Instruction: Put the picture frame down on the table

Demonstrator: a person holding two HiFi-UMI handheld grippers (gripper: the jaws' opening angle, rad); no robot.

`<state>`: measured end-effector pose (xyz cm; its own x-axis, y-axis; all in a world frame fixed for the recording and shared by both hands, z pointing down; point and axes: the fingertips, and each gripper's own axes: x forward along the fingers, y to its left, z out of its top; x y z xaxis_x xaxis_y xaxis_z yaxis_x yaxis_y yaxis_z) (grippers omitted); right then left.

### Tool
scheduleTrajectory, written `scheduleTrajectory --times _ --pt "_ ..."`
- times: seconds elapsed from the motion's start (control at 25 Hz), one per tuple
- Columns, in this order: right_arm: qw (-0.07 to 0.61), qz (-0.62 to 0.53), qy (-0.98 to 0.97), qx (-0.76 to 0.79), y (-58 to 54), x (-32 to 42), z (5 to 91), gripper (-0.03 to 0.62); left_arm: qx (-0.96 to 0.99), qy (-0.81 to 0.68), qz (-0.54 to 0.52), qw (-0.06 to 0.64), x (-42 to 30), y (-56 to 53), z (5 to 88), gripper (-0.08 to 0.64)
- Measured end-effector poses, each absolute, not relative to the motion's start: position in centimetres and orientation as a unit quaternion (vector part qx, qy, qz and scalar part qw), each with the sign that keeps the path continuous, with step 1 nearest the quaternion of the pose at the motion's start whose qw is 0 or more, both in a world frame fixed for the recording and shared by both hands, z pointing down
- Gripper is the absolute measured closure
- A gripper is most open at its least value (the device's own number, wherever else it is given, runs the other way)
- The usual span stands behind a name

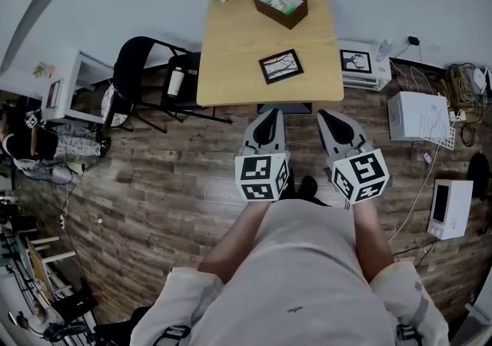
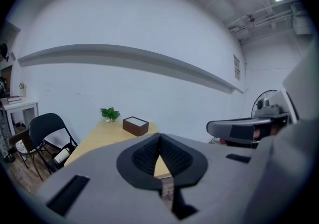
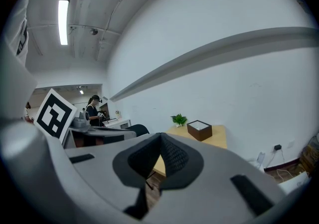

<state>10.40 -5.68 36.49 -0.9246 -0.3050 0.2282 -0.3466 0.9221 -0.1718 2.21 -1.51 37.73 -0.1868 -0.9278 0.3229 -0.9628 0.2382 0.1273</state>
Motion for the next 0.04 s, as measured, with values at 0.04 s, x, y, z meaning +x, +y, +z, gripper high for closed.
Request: scheduleTrajectory --times 0.04 --pt "0.099 0.105 -0.975 0.166 -5.78 10.29 36.5 0.594 0.615 -0.768 0.053 0.169 2.12 -1.61 37.77 0.552"
